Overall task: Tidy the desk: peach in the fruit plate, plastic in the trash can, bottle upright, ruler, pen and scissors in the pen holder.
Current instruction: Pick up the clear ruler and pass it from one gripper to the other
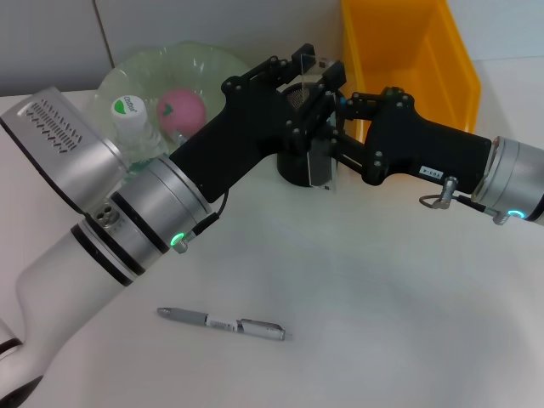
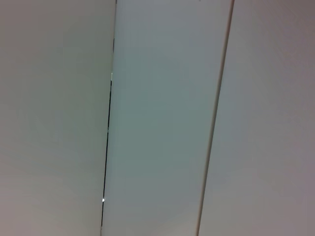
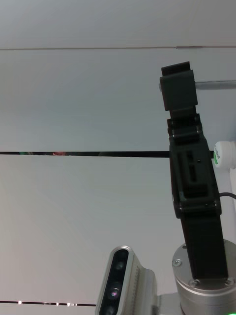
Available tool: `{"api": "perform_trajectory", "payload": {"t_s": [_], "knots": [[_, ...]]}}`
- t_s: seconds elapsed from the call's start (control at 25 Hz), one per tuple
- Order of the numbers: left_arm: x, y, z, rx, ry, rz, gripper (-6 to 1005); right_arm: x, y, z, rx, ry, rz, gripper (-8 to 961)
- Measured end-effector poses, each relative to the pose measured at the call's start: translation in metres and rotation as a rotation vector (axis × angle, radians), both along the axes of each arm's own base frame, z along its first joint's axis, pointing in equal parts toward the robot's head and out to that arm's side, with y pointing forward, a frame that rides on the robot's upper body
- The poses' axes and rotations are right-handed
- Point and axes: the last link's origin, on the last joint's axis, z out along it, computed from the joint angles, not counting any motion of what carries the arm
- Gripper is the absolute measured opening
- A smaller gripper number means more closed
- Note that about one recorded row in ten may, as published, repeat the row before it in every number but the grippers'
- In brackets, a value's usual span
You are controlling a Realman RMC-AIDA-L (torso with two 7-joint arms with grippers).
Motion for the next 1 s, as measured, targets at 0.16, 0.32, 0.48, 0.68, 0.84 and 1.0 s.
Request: {"api": "perform_trajectory", "payload": {"t_s": [0.16, 0.32, 0.48, 0.68, 0.84, 1.0], "knots": [[0.0004, -0.0004, -0.0006, 0.003, 0.002, -0.002, 374, -0.0003, 0.0, 0.0, 0.004, 0.007, -0.003, 251], [-0.0002, -0.0004, -0.0009, 0.003, 0.004, -0.001, 374, -0.0005, 0.0001, 0.0002, 0.009, 0.015, -0.006, 217], [-0.0008, 0.0001, -0.0011, 0.004, 0.006, 0.001, 374, -0.0004, 0.0, 0.0002, 0.013, 0.016, -0.006, 192], [-0.0025, 0.0043, 0.0015, 0.02, 0.003, 0.017, 373, -0.0005, 0.0, -0.0001, 0.012, 0.016, -0.006, 161], [-0.0034, 0.0044, 0.0013, 0.021, 0.004, 0.019, 373, -0.0001, 0.0003, -0.0003, 0.012, 0.015, -0.009, 137], [-0.0033, 0.0044, 0.0013, 0.021, 0.004, 0.019, 373, -0.0007, 0.001, -0.0009, 0.013, 0.014, -0.011, 118]]}}
